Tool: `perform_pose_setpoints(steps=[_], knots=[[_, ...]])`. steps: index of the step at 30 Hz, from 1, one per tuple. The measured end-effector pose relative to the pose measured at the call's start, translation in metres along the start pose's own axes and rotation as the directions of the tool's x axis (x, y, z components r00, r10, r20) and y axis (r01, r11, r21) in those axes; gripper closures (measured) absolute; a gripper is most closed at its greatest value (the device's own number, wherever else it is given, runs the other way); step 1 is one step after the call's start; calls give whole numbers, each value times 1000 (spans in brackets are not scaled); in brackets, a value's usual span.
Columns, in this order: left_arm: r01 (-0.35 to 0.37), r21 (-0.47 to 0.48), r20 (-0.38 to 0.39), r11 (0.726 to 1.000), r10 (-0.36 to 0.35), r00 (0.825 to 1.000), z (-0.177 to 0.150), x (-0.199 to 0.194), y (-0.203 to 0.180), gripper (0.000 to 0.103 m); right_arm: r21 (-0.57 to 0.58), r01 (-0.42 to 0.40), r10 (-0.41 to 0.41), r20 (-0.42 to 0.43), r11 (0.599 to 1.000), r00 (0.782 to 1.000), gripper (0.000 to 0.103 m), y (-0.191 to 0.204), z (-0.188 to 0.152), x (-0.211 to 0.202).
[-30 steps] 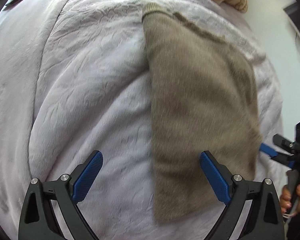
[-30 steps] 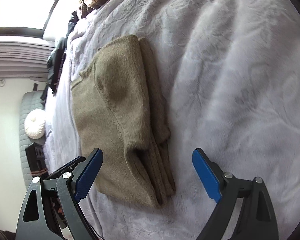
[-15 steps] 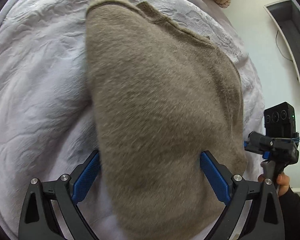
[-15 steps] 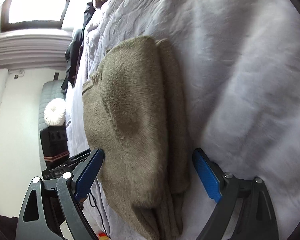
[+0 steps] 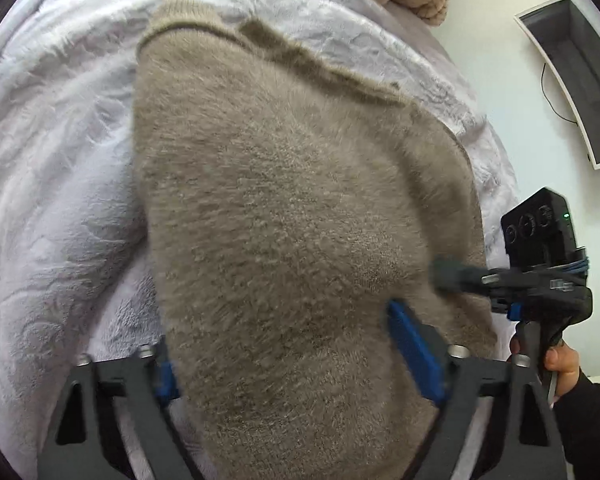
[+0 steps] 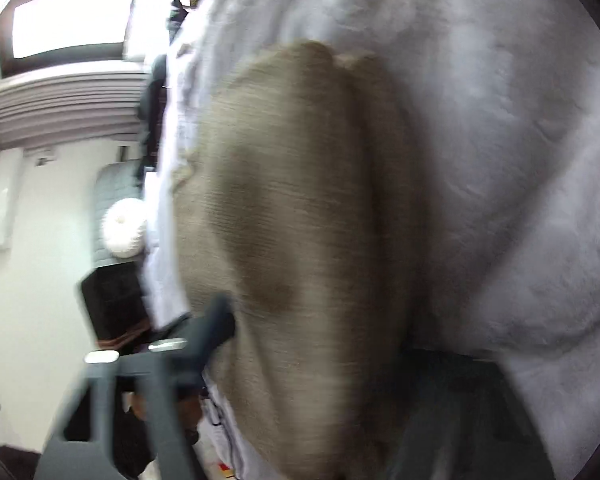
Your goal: Fold small clothes
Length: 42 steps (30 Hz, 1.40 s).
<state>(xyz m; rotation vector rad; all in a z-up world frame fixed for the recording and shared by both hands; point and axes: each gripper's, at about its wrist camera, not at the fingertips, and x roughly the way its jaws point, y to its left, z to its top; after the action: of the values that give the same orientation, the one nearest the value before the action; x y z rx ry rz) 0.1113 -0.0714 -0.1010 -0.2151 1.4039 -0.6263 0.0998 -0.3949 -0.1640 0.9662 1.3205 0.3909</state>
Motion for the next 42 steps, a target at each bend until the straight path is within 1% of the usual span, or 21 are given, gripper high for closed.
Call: perform_pose_setpoints(steps=[2,4,5,6,9,11,14,16,20,24,26,30,32,33,34,36,38,39,40,41,42], knots=[[11,9,21,1000,-11,1000,-3,-11,0,46,16,-50,50,7,999,999,69,1,-4,-4],[32,17,30,999,-33,999,-6,-22,0,55,11,-80,80,18,997,997,70,7,-9,-10],[41,18,31,999,-42,999,-6,-27,0,57,13,-99,99,23,995,995,70,11,-11,-13],[49,21,32,999,-49,998,-8,-33,-1,57,21,-133,133,30,991,991,70,16,-15,-16],[46,42,38,998,-47,998,-14,-52,-9,57,30,-184,183,35,982,982,70,30,-25,-19],[39,53,42,998,-41,998,-18,-63,-14,57,35,-206,205,29,978,978,70,43,-34,-18],[51,47,49,998,-53,997,-27,-83,-16,57,43,-232,231,23,972,973,70,58,-48,-19],[56,43,53,997,-59,997,-41,-105,-11,57,44,-251,251,17,967,968,70,69,-60,-20],[41,38,58,998,-43,997,-66,-134,-8,57,36,-269,269,-7,962,963,70,91,-88,-16],[15,13,48,1000,-15,999,-94,-144,-9,57,36,-267,268,-41,963,962,70,107,-120,-4],[6,-9,37,1000,-6,999,-108,-152,0,57,48,-265,267,-54,963,962,70,111,-131,6],[-7,-52,3,999,7,1000,-139,-145,5,57,89,-242,250,-86,966,964,70,104,-162,26],[-14,-76,-9,997,13,1000,-152,-134,10,57,104,-225,235,-96,969,967,70,102,-169,35],[-24,-85,-15,996,23,1000,-151,-121,5,57,115,-210,222,-105,971,969,70,96,-175,41],[-43,-98,-30,994,40,999,-157,-114,9,57,118,-195,208,-109,974,972,70,92,-180,42],[-99,-129,-69,987,91,993,-167,-99,14,57,148,-121,139,-121,982,983,70,79,-184,51],[-184,-141,-91,973,172,981,-175,-92,20,57,153,-11,31,-127,988,991,68,68,-185,53],[-204,-143,-82,968,194,978,-178,-96,24,57,146,59,-41,-125,988,991,67,63,-185,48],[-202,-153,-72,967,193,978,-185,-102,31,57,145,95,-79,-115,985,990,65,61,-184,42],[-200,-171,-59,965,193,980,-187,-109,36,56,149,108,-93,-105,983,990,63,61,-182,37],[-209,-182,-50,961,203,978,-188,-115,40,56,150,137,-125,-87,979,988,62,61,-182,27]])
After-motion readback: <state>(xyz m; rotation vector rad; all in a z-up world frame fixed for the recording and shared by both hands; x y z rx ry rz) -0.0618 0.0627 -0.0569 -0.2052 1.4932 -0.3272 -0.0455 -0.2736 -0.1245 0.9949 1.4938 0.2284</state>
